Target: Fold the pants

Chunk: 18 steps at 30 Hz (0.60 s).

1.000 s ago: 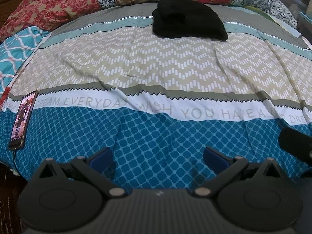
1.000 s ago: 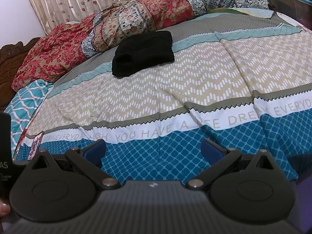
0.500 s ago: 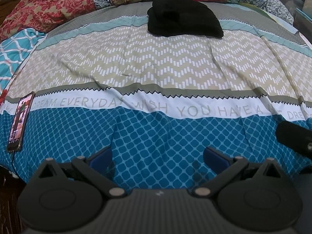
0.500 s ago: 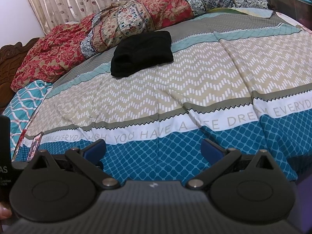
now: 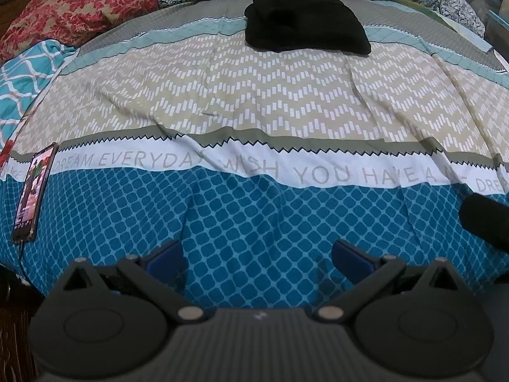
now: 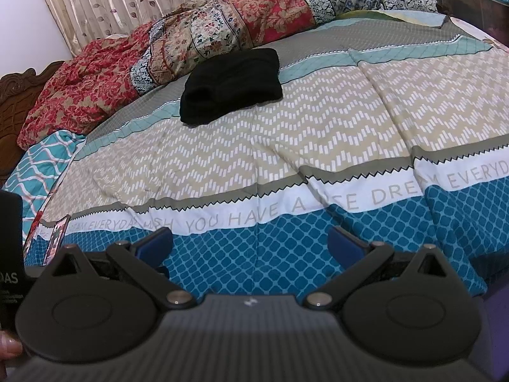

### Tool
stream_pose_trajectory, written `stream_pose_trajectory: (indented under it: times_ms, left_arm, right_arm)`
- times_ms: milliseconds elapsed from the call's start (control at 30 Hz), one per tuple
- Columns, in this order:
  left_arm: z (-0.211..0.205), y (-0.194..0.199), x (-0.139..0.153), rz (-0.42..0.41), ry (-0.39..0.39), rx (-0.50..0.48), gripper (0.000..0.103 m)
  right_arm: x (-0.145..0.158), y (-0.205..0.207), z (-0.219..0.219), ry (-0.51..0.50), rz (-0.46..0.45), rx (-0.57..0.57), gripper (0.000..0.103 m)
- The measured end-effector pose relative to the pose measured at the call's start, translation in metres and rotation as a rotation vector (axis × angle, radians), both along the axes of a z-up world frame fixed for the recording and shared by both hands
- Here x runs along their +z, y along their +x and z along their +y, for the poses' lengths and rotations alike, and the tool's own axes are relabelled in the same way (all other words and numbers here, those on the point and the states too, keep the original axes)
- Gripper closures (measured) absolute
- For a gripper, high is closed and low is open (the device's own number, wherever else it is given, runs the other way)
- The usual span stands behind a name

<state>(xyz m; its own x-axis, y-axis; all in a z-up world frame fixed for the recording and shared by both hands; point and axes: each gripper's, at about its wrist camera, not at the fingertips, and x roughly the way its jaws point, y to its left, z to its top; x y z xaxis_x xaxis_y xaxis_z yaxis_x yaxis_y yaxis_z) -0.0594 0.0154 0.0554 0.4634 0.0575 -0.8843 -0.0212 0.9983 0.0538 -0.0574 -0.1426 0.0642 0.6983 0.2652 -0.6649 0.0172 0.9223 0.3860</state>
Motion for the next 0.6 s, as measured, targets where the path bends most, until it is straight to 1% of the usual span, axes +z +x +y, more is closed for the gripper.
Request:
stream_pose_trajectory:
  times_ms: [267, 600]
  left_arm:
    - [-0.0013, 0.0005, -0.003, 0.015, 0.002, -0.001, 0.0]
    - [0.002, 0.0025, -0.0074, 0.042, -0.032, 0.014, 0.0]
  right_arm:
    - [-0.0021, 0.0004, -0.0001, 0.004, 0.007, 0.002, 0.0]
    - [-0.0037, 0.0011, -0.002, 0.011, 0.019, 0.006, 0.0]
